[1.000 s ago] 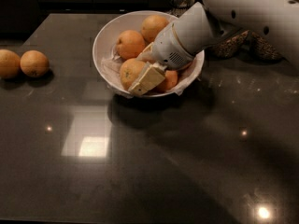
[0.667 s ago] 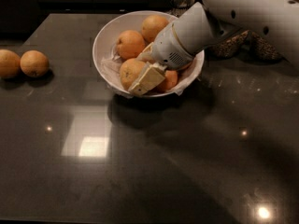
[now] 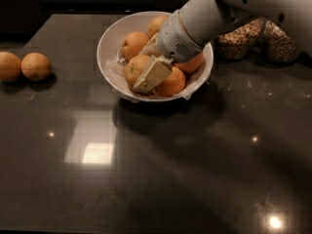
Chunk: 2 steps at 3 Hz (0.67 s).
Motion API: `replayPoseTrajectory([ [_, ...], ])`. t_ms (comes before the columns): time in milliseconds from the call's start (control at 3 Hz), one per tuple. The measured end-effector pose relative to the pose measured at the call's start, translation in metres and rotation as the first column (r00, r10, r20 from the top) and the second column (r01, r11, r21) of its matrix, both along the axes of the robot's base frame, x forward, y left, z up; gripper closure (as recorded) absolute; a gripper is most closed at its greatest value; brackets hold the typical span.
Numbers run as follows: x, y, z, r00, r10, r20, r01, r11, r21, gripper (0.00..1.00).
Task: Pick orange from white bowl
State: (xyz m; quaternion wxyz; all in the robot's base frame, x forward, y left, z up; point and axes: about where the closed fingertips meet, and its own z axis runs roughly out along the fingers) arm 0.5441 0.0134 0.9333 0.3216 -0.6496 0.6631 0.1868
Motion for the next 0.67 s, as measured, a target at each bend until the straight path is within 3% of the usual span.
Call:
replayPoseTrajectory([
  [667,0.0034,-0.0044,0.0191,0.9991,-0.004,0.042,0.005,1.0,-0.008,1.0],
])
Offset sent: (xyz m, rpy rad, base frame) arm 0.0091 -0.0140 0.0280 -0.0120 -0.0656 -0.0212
